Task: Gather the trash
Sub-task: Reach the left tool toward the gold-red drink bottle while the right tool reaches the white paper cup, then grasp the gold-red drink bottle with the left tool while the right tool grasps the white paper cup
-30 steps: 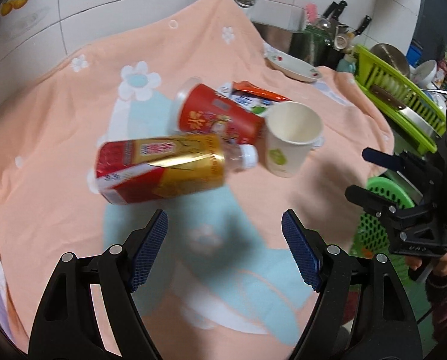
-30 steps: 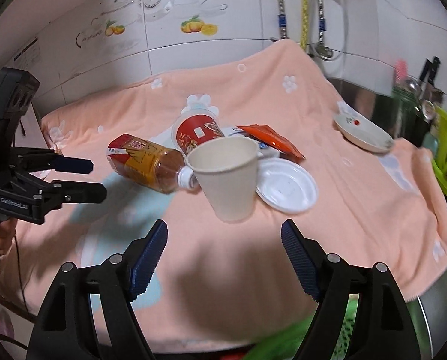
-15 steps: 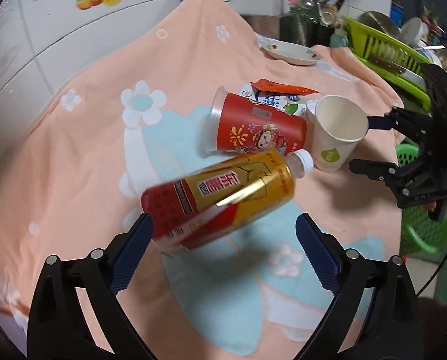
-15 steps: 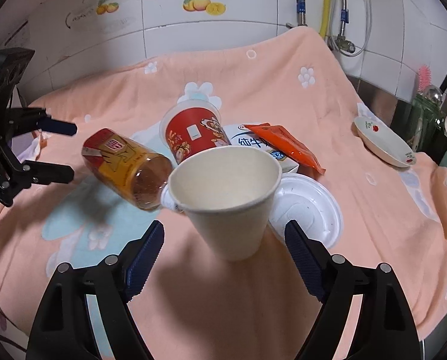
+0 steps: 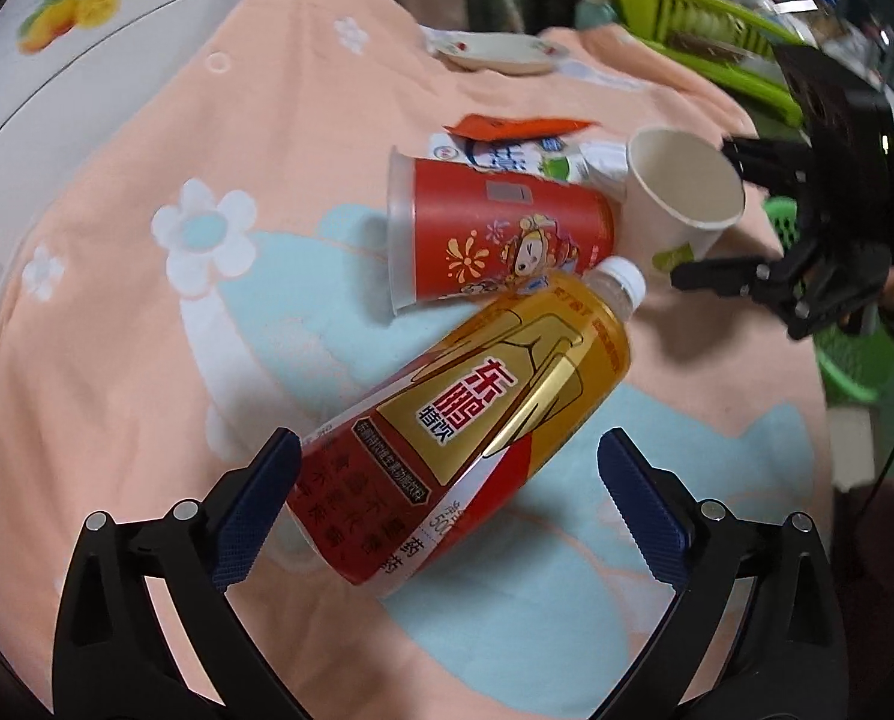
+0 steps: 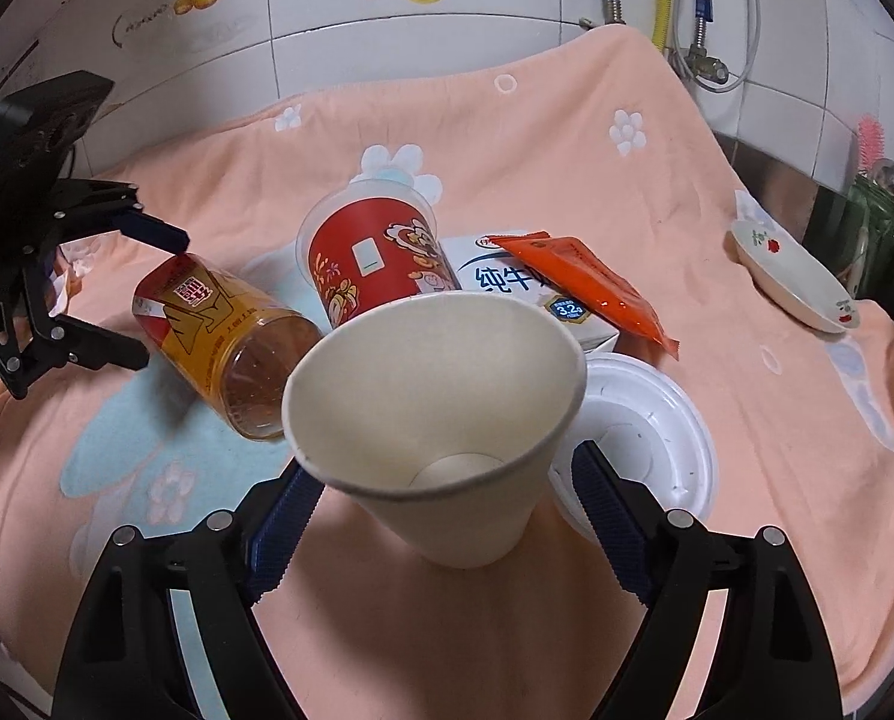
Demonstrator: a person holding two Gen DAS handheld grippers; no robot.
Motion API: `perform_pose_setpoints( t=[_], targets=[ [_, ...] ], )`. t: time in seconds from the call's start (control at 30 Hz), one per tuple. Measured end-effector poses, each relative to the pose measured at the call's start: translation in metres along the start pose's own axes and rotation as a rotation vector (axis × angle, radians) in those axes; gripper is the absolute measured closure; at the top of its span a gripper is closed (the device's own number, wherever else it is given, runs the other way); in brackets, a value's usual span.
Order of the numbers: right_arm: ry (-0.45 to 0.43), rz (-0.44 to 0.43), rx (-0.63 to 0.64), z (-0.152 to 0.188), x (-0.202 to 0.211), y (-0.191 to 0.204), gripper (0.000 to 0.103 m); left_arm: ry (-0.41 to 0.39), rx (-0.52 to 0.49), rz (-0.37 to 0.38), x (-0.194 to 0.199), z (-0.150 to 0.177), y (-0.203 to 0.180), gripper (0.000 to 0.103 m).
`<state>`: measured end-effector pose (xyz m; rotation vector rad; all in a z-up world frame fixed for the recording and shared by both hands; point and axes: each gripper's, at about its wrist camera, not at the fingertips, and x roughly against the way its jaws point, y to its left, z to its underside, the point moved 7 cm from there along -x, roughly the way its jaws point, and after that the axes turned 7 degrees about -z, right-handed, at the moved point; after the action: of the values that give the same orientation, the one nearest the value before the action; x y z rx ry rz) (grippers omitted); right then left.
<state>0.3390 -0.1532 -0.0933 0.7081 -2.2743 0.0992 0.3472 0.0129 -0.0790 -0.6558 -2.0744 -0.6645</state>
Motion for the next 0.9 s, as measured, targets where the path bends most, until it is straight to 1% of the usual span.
perform_pose_setpoints(
  t=[0.2,0.4,0.43,0.5,0.57,0.67,0.73,0.8,0.9],
  targets=[
    [0.008,-0.019,-0.009,-0.002,-0.003,-0.001,0.022,0.002,-0.076,0.078,-0.006,-0.007,0.002,0.005],
    [0.013,-0.034,-0.009,-0.004,-0.007,0.003,0.022,0.05,-0.153,0.12,-0.024,-0.006,-0.001,0.004],
    [0.012,-0.033,-0.01,-0.004,-0.008,0.003,0.023,0.052,-0.154,0.139,-0.026,-0.006,-0.002,0.004],
    [0.011,-0.038,-0.014,-0.005,-0.009,0.004,0.025,0.052,-0.163,0.142,-0.031,-0.006,-0.005,0.004],
    [0.01,-0.034,-0.019,-0.005,-0.01,0.003,0.033,0.057,-0.167,0.151,-0.036,-0.006,-0.008,0.005],
    [0.007,-0.038,-0.035,-0.004,-0.009,0.002,0.034,0.052,-0.16,0.155,-0.037,-0.005,-0.011,0.005],
    [0.001,-0.044,-0.04,-0.003,-0.006,0.002,0.036,0.053,-0.141,0.168,-0.035,-0.003,-0.012,0.007],
    [-0.006,-0.048,-0.05,-0.003,-0.003,0.003,0.037,0.056,-0.132,0.166,-0.031,-0.002,-0.017,0.009],
    [-0.019,-0.05,-0.061,-0.004,0.004,0.005,0.038,0.092,-0.1,0.19,-0.029,0.001,-0.022,0.013]
  ],
)
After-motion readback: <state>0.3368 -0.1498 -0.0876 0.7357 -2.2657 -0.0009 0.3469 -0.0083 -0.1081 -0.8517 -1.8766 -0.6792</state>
